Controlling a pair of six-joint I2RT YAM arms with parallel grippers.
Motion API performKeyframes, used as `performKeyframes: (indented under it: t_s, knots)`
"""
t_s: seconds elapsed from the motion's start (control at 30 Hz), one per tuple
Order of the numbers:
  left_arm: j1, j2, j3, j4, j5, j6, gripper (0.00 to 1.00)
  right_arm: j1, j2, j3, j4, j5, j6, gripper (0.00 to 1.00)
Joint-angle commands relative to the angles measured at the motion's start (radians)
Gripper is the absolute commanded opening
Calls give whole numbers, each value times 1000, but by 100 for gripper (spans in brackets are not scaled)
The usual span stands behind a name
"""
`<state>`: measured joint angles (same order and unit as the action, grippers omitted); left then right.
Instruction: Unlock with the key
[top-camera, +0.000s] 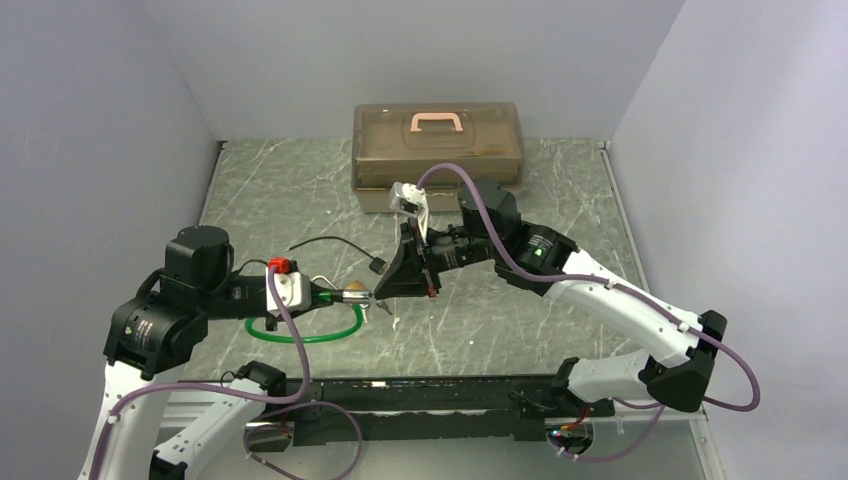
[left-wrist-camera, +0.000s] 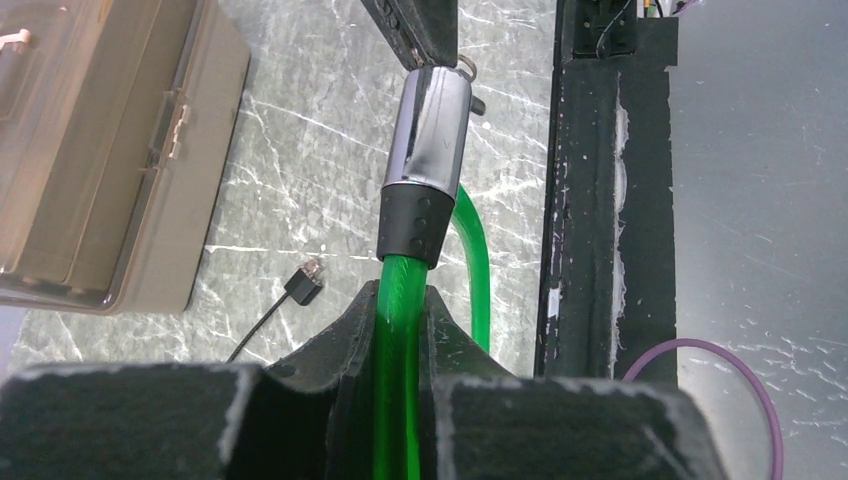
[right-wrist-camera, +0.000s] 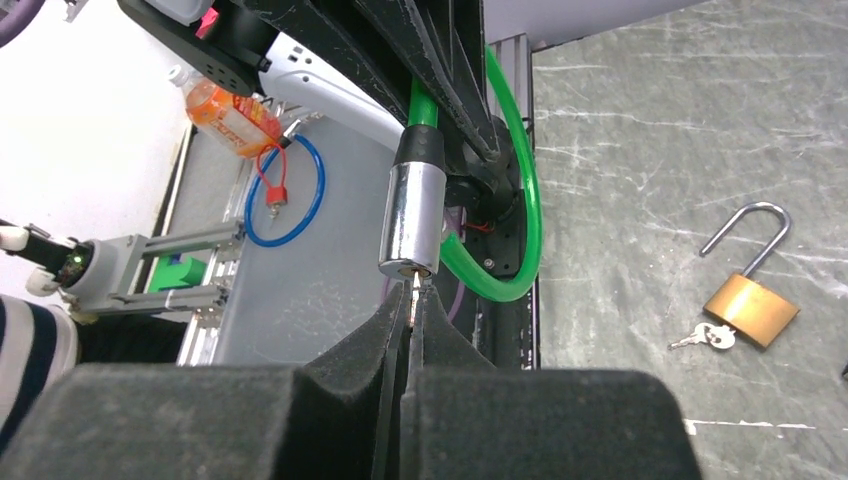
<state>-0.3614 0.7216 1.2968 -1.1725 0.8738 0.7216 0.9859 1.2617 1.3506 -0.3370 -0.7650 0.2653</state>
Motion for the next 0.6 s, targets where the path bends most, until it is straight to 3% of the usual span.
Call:
performKeyframes:
  t_s: [0.0, 0.23, 0.33, 0.57]
  knots:
    - [6, 32, 72, 132, -24, 27, 0, 17, 26, 33, 101, -95, 141, 0]
    - [-29, 84, 137, 155, -103, 139, 0, -16, 68, 35, 276, -190, 382, 0]
    - [-60, 73, 119, 185, -143, 209, 0, -48, 54, -10, 437, -207, 524, 0]
    - [-146, 18, 41, 268, -236, 332, 0, -74, 69, -4, 457, -187, 639, 0]
